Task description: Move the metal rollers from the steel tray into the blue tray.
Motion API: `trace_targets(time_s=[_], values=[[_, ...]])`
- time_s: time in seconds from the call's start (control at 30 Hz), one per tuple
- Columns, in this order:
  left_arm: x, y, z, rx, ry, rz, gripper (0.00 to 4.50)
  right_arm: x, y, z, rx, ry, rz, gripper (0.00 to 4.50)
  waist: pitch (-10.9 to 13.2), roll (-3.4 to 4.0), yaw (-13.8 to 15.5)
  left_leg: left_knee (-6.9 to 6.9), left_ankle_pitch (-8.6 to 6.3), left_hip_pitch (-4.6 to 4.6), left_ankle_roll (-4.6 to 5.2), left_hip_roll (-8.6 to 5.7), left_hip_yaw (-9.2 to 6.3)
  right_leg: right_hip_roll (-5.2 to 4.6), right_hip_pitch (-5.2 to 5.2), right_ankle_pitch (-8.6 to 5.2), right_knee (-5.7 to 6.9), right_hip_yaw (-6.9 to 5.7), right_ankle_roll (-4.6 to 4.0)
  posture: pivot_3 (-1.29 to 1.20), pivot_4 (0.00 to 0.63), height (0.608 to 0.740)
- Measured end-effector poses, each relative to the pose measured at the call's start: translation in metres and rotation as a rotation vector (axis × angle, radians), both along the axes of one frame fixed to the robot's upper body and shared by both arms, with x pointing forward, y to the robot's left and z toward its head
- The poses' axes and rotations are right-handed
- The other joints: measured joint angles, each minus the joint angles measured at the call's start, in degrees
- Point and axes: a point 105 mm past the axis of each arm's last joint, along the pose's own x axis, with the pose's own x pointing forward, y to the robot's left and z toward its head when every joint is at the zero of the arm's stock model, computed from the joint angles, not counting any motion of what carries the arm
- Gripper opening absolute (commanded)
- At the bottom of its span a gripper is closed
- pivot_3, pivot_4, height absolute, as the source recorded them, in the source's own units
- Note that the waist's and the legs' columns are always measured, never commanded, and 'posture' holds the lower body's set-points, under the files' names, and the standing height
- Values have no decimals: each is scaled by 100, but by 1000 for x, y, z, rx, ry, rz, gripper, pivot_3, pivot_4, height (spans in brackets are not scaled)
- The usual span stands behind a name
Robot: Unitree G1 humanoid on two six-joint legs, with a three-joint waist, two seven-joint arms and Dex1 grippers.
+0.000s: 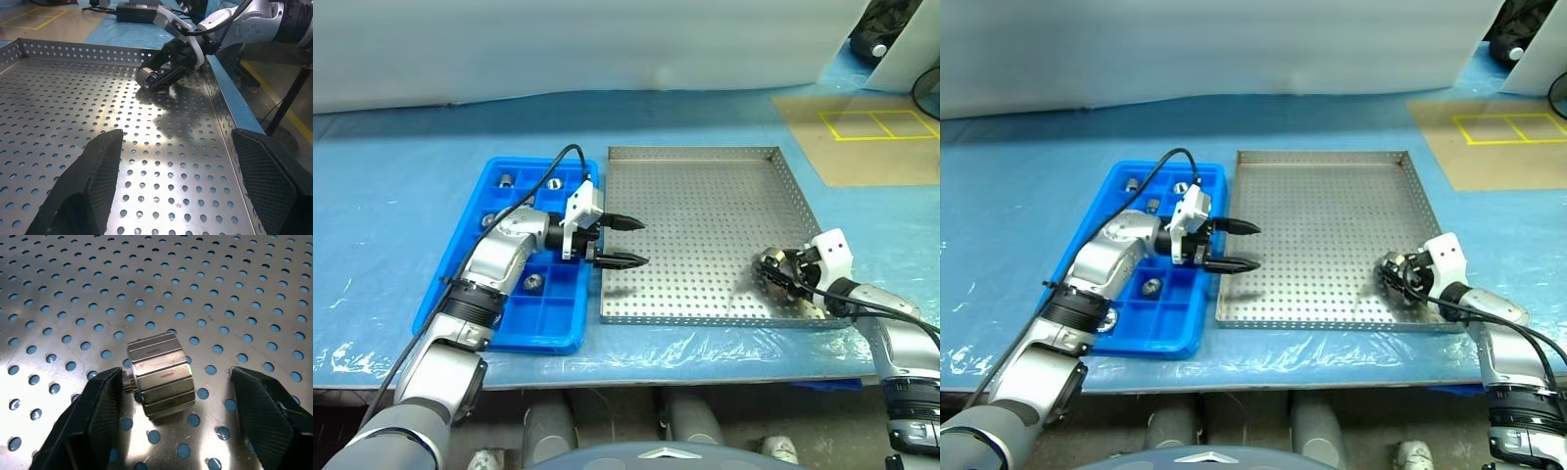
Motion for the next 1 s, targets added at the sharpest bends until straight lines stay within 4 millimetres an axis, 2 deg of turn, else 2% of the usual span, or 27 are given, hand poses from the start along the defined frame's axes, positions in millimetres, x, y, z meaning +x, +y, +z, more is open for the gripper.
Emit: trace_targets(time_s=[0.07, 0.1, 0.2, 0.23, 0.43, 0.57, 0.7, 0.8, 0.9, 1.0], values=[[0, 0, 0, 2, -1, 1, 3741, 2, 0, 0, 2, -6, 0, 2107, 0, 0, 1, -1, 0, 0, 0, 0, 0, -1, 0, 0, 0, 0, 1, -296, 150, 740], [0, 0, 0, 3, -1, 1, 3741, 3, 1, 0, -2, -10, 3, 2107, 0, 0, 1, -1, 0, 0, 0, 0, 0, -1, 0, 0, 0, 0, 1, -296, 150, 740], [0, 0, 0, 3, -1, 2, 3741, 5, 2, 0, -7, -23, 1, 1337, 0, 0, 4, -5, 0, -1, 0, -1, 0, -1, -1, -1, -2, -1, 1, -295, 150, 740], [0, 0, 0, 4, -2, 2, 3741, 5, 3, 1, -6, -24, 3, 1234, 0, 0, 3, -7, 0, -1, 0, -1, 0, -1, -1, -1, -2, -2, 1, -295, 150, 740], [1, 2, 0, 7, -3, 6, 3741, 9, 9, 3, -23, -38, 23, 1239, 0, 0, -9, -9, 1, 0, -1, -1, 0, 0, -5, -1, -1, -1, 1, -274, 150, 740], [4, 12, 3, 13, -17, 39, 3741, 19, 25, 8, -42, -43, 78, 1239, 1, 0, -21, -13, 3, -10, -5, -1, 0, 1, -22, 0, 2, 0, 1, -239, 150, 740], [7, 30, 6, 29, -28, 93, 3741, 33, 58, 27, -37, -75, 209, 1239, 3, 5, 1, -24, 4, -27, -7, 0, 1, 3, -48, 1, 5, 0, -1, -177, 150, 740], [2, 54, 6, 55, -13, 147, 3741, 39, 98, 55, -23, -119, 395, 1239, 5, 8, 2, -34, 4, -37, -7, 6, 1, 10, -63, 0, 6, -2, 0, -129, 150, 740], [-5, 74, 8, 76, -3, 192, 3741, 38, 132, 76, -22, -145, 578, 1239, 5, 8, 95, -44, 6, -36, -10, 7, 1, 9, -63, -2, 5, -8, -3, -67, 150, 740], [-15, 94, 10, 109, 6, 233, 3741, 32, 163, 83, -16, -135, 749, 1239, 6, 9, 214, -46, 7, -35, -12, 8, 1, 7, -63, -3, 7, -12, -4, -7, 150, 740]])
